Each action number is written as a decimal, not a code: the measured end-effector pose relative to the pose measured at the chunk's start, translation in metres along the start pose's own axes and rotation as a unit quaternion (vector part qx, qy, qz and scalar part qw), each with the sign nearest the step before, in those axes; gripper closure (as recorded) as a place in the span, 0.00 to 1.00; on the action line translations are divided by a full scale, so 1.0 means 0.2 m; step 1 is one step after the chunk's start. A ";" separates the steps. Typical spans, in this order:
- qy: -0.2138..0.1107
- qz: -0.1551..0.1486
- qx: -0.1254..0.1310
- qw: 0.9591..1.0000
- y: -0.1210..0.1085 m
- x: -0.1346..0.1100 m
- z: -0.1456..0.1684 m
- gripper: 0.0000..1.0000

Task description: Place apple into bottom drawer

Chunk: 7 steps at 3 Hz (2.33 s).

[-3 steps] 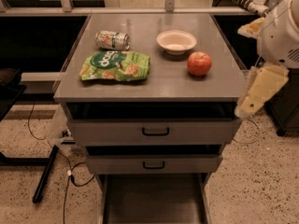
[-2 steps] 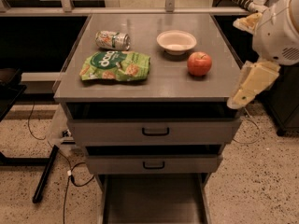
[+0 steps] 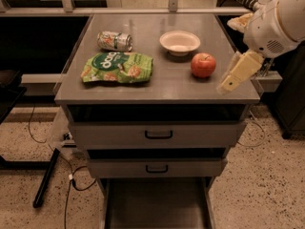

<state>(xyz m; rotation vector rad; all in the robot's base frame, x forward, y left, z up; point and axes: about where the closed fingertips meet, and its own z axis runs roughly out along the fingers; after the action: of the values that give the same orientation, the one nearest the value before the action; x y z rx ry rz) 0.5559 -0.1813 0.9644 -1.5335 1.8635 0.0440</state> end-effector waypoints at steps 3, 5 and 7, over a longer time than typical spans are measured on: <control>-0.033 0.043 0.018 0.998 -0.19 0.05 0.22 0.00; -0.060 0.099 -0.001 0.993 -0.31 0.13 0.44 0.00; -0.049 0.146 -0.022 0.988 -0.36 0.25 0.65 0.00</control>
Offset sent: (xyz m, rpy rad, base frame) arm 0.0579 -0.0047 -0.0286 0.0837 -0.0225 -0.0736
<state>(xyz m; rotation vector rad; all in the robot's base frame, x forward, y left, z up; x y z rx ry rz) 0.6814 -0.1872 0.8690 -1.2523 2.0045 0.2910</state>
